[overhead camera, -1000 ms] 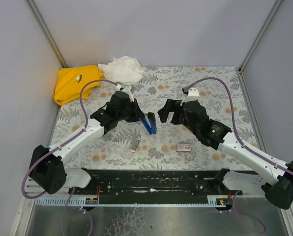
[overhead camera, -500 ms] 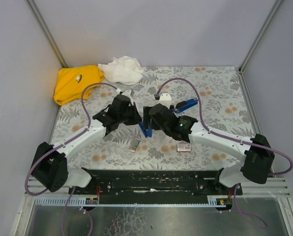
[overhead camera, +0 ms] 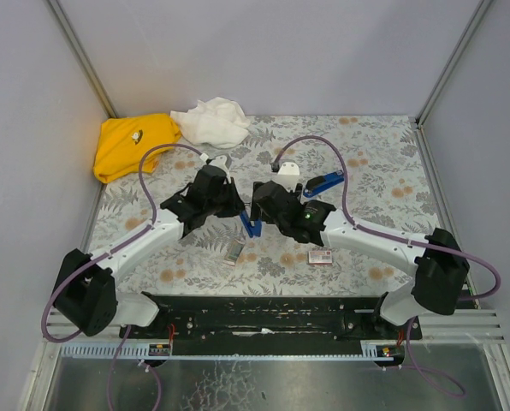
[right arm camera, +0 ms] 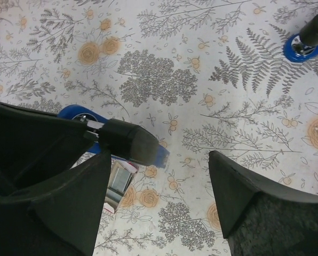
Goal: Load the staples into the stapler
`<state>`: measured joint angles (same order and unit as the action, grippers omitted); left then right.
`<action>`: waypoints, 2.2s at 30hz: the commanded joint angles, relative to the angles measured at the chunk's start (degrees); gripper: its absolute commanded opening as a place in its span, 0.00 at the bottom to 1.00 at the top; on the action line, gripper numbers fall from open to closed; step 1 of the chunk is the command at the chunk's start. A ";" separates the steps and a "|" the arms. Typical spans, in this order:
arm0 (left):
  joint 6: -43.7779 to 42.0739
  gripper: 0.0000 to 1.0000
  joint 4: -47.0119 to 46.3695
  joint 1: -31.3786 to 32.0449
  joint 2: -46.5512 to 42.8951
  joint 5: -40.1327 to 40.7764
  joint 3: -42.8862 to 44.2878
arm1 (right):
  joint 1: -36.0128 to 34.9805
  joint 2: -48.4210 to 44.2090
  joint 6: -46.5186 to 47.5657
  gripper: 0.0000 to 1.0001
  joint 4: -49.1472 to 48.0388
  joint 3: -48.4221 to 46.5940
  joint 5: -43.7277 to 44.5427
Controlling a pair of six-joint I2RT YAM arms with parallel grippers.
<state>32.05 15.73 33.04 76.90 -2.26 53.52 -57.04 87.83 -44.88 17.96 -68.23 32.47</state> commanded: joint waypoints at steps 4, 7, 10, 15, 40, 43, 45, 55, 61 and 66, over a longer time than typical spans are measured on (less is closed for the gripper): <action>0.31 0.00 -8.37 -2.82 -5.54 0.26 -0.94 | 1.09 -3.43 -2.59 0.76 3.09 3.17 7.31; 0.80 0.00 -9.73 -4.90 -7.01 -1.66 -1.71 | 2.50 -4.24 -3.42 0.76 3.12 5.29 6.17; 0.98 0.00 -11.08 -6.53 -8.12 -4.06 -2.21 | 4.32 -5.78 -3.63 0.75 1.04 8.37 3.42; 0.63 0.00 -9.96 -7.11 -8.29 -2.78 -1.79 | 6.56 -8.96 -2.06 0.75 -2.94 11.13 -1.80; -0.06 0.00 -6.46 -4.09 -4.68 -0.22 -0.32 | 0.19 9.26 5.10 0.70 -1.69 -14.54 -4.47; 0.03 0.00 -6.34 -4.01 -4.74 -0.03 -0.25 | 0.25 8.42 4.66 0.63 -1.76 -12.85 -3.99; 0.03 0.00 -6.32 -4.04 -4.66 -0.02 -0.25 | 0.26 7.82 4.47 0.59 -1.76 -11.84 -3.69; 0.86 0.00 -6.86 -4.86 -4.81 -0.53 -0.67 | 0.23 5.62 3.07 0.50 0.41 -7.42 -0.72; 2.39 0.00 -9.40 -8.43 -5.72 -4.33 -1.84 | 2.14 2.62 2.25 0.45 1.41 -3.16 -0.74; 4.11 0.00 -12.29 -12.26 -6.35 -9.21 -2.95 | 6.24 -1.63 0.53 0.45 -2.66 4.33 -6.89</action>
<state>32.75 13.76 24.08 73.32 -7.55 50.46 -53.91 89.67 -42.87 13.91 -69.47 28.88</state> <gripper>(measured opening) 0.070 0.449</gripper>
